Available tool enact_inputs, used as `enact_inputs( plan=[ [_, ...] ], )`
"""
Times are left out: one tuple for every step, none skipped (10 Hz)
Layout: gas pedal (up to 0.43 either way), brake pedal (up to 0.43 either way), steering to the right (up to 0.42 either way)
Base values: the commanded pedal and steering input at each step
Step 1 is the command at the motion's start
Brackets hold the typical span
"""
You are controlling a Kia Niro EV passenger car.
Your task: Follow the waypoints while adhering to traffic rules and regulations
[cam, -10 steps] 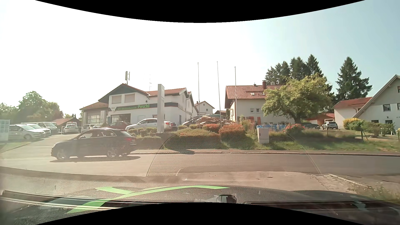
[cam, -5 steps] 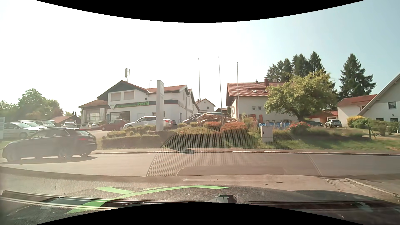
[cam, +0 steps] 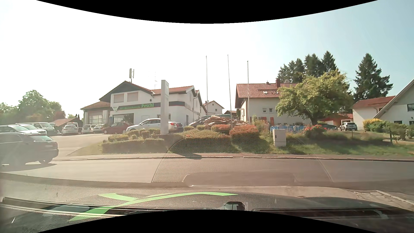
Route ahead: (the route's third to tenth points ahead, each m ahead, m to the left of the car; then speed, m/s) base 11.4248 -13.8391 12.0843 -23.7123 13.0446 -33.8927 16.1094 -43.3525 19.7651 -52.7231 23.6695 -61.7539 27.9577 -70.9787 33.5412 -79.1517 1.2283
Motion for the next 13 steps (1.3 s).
enact_inputs(
  plan=[
    [0.130, 0.000, -0.035],
    [0.110, 0.000, -0.033],
    [0.059, 0.000, -0.029],
    [0.059, 0.000, -0.021],
    [0.059, 0.000, -0.015],
    [0.059, 0.000, -0.011],
    [0.039, 0.000, -0.006],
    [0.028, 0.000, 0.000],
    [0.028, 0.000, 0.007],
    [0.000, 0.000, 0.018],
    [0.000, 0.000, 0.028],
    [0.000, 0.000, 0.040],
    [0.000, 0.000, 0.050]
  ],
)
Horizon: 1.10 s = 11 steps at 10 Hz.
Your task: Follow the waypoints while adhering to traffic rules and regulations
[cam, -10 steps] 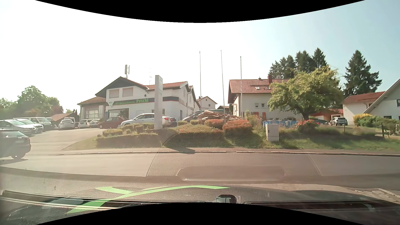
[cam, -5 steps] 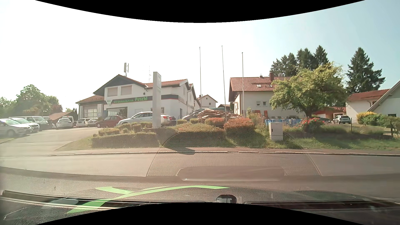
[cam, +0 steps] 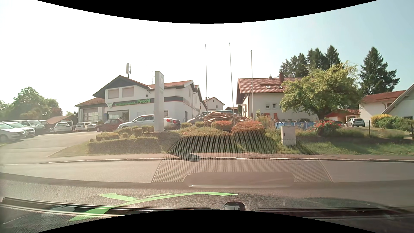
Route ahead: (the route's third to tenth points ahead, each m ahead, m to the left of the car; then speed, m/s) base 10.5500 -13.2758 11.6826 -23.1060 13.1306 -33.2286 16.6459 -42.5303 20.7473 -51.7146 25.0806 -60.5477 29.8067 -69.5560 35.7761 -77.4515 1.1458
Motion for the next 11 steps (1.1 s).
enact_inputs(
  plan=[
    [0.000, 0.000, 0.054],
    [0.008, 0.000, 0.055],
    [0.028, 0.000, 0.058],
    [0.087, 0.000, 0.070],
    [0.098, 0.000, 0.095],
    [0.130, 0.000, 0.122],
    [0.157, 0.000, 0.165],
    [0.169, 0.000, 0.209],
    [0.189, 0.000, 0.237],
    [0.209, 0.000, 0.273],
    [0.209, 0.000, 0.316]
  ],
)
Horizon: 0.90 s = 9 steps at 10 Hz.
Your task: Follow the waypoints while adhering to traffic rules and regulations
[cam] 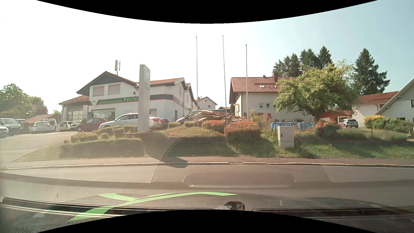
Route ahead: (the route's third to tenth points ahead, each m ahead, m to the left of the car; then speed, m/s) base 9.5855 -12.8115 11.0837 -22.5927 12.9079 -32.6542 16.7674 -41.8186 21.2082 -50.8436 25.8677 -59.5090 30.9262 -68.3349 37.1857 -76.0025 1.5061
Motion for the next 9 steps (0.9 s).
enact_inputs(
  plan=[
    [0.209, 0.000, 0.349],
    [0.197, 0.000, 0.385],
    [0.197, 0.000, 0.418],
    [0.189, 0.000, 0.443],
    [0.189, 0.000, 0.468],
    [0.177, 0.000, 0.506],
    [0.157, 0.000, 0.539],
    [0.150, 0.000, 0.589],
    [0.150, 0.000, 0.627]
  ],
)
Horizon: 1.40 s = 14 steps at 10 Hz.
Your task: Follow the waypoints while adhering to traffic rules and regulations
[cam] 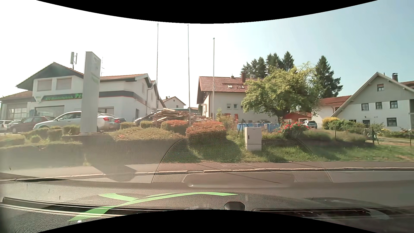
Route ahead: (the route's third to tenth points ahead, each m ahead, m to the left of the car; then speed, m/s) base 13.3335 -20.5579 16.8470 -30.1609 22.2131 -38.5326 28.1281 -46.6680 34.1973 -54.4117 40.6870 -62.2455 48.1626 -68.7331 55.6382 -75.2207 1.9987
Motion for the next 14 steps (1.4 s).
enact_inputs(
  plan=[
    [0.150, 0.000, 0.633],
    [0.150, 0.000, 0.642],
    [0.150, 0.000, 0.676],
    [0.150, 0.000, 0.721],
    [0.150, 0.000, 0.757],
    [0.150, 0.000, 0.786],
    [0.150, 0.000, 0.799],
    [0.150, 0.000, 0.827],
    [0.150, 0.000, 0.850],
    [0.150, 0.000, 0.875],
    [0.157, 0.000, 0.879],
    [0.157, 0.000, 0.876],
    [0.157, 0.000, 0.871],
    [0.157, 0.000, 0.860]
  ],
)
